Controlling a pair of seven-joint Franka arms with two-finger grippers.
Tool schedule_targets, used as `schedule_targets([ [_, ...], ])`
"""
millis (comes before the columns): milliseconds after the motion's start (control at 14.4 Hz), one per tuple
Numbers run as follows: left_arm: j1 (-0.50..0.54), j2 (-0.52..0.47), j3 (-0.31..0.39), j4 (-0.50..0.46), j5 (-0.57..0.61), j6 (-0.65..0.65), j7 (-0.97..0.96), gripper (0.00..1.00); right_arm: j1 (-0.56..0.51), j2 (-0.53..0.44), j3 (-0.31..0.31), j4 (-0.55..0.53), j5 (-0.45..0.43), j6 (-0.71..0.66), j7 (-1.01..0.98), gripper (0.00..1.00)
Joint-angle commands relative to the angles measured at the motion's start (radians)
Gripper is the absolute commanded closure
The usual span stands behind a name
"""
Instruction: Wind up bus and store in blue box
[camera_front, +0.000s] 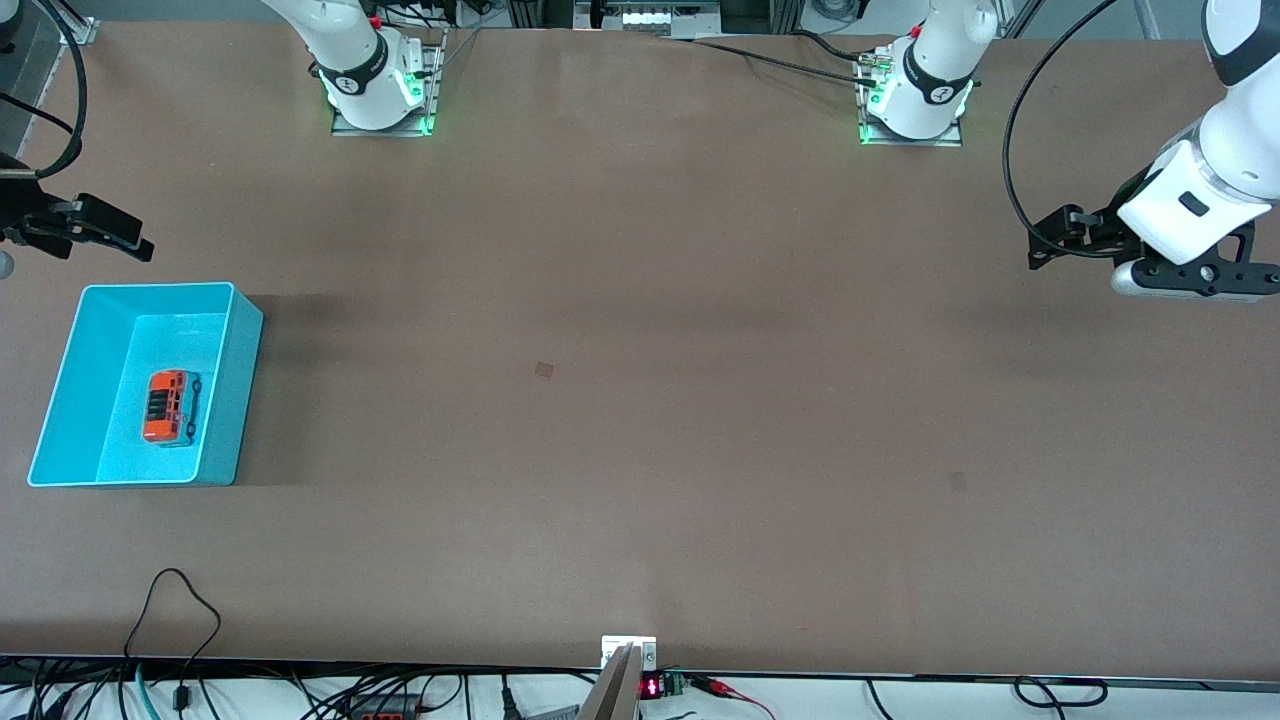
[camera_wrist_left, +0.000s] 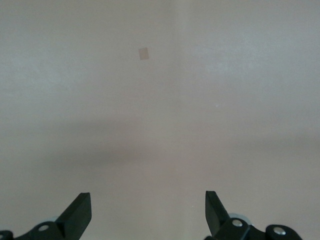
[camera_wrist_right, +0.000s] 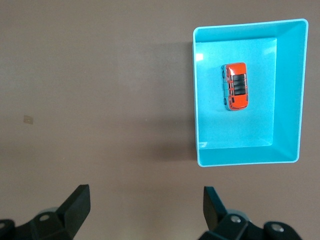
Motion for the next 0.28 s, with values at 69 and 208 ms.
schedule_targets([
  [69,-0.005,0.015,0.001,0.034,-0.011,-0.025,-0.002,0.00,0.002,-0.028,-0.001,-0.022,-0.018,-0.006,0.002,0.00],
  [208,-0.005,0.015,0.001,0.034,-0.011,-0.025,-0.002,0.00,0.002,-0.028,-0.001,-0.021,-0.018,-0.001,0.002,0.00],
])
